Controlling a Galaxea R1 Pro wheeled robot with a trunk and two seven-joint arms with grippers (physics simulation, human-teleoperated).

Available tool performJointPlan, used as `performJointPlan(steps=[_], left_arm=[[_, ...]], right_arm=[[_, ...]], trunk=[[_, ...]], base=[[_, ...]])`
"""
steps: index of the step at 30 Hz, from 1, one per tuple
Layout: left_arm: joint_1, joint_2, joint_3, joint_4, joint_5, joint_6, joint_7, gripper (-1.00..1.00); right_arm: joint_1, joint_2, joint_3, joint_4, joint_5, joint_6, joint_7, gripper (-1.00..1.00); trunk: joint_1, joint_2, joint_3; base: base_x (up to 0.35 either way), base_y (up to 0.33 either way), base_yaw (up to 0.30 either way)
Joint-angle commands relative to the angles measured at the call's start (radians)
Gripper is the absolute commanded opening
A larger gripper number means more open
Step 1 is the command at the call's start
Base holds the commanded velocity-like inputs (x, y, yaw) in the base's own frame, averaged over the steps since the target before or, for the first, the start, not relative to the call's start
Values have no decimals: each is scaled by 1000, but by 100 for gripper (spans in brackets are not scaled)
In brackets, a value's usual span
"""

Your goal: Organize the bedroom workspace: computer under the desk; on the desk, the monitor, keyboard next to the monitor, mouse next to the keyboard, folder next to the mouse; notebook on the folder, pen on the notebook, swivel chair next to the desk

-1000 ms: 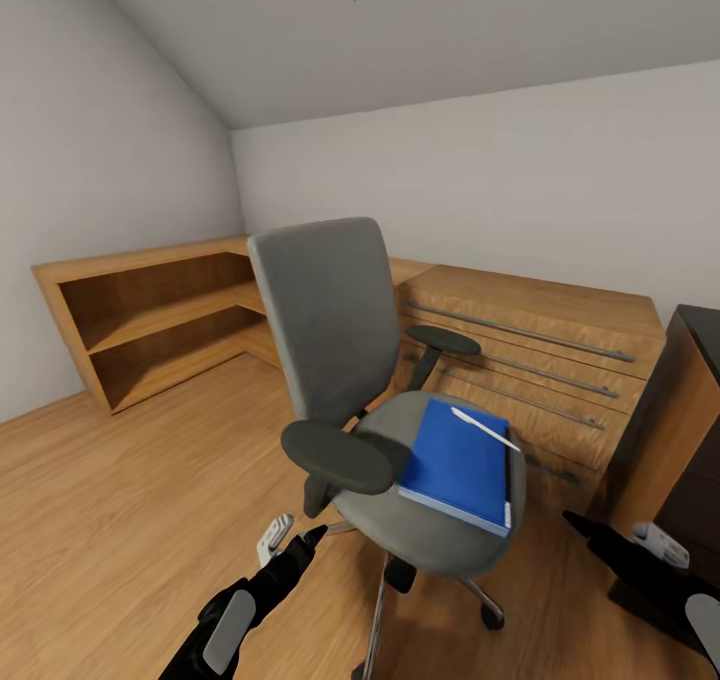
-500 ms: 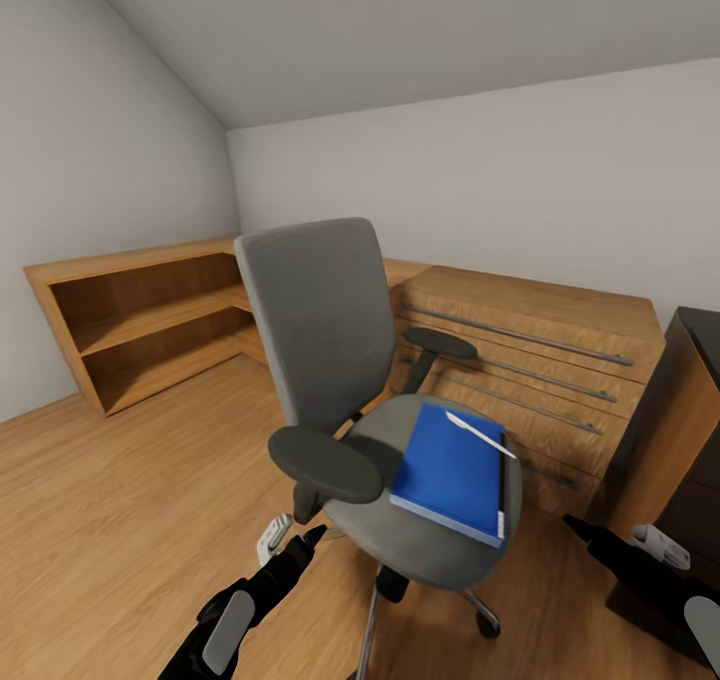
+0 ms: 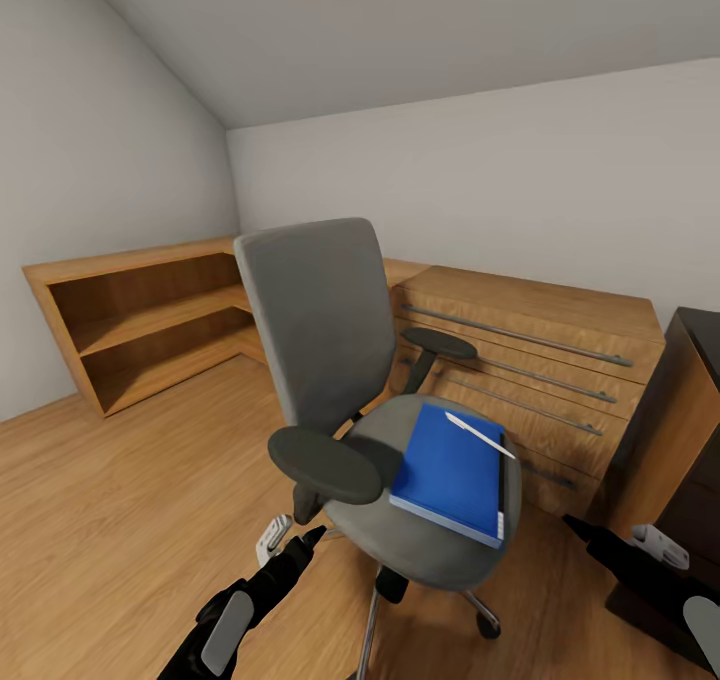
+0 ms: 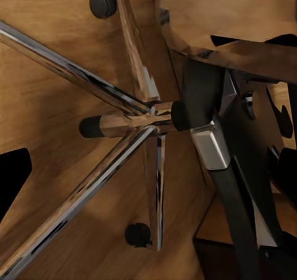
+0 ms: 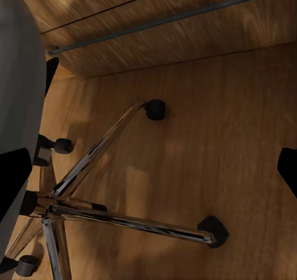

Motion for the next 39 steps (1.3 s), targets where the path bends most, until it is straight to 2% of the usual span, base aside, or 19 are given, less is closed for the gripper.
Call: performJointPlan(steps=[1,7,20,33,39], left_arm=[[0,-1,6,0,7,10,-4,100],[1,0,6,0,7,11,-4,100],[1,1,7,0,7,15,-4,100],[1,-1,6,1,7,15,-4,100],[1,-2,6,1,6,15,-4,100]], right_arm=[[-1,1,-1,0,-1,6,2,100],[-1,3,-1,0,-1,5,2,100],[1,3,-1,-2,0,6,2,100],[9,8,1,-4,0,6,2,100],[19,11,27,-4,0,4,2,100]], trunk=[[0,0,-1],[0,0,-1],[0,0,-1],[0,0,-1],[0,0,-1]], base=[[-6,-1,0],[-128,0,0],[-286,0,0],[-32,0,0],[-17,-29,0]])
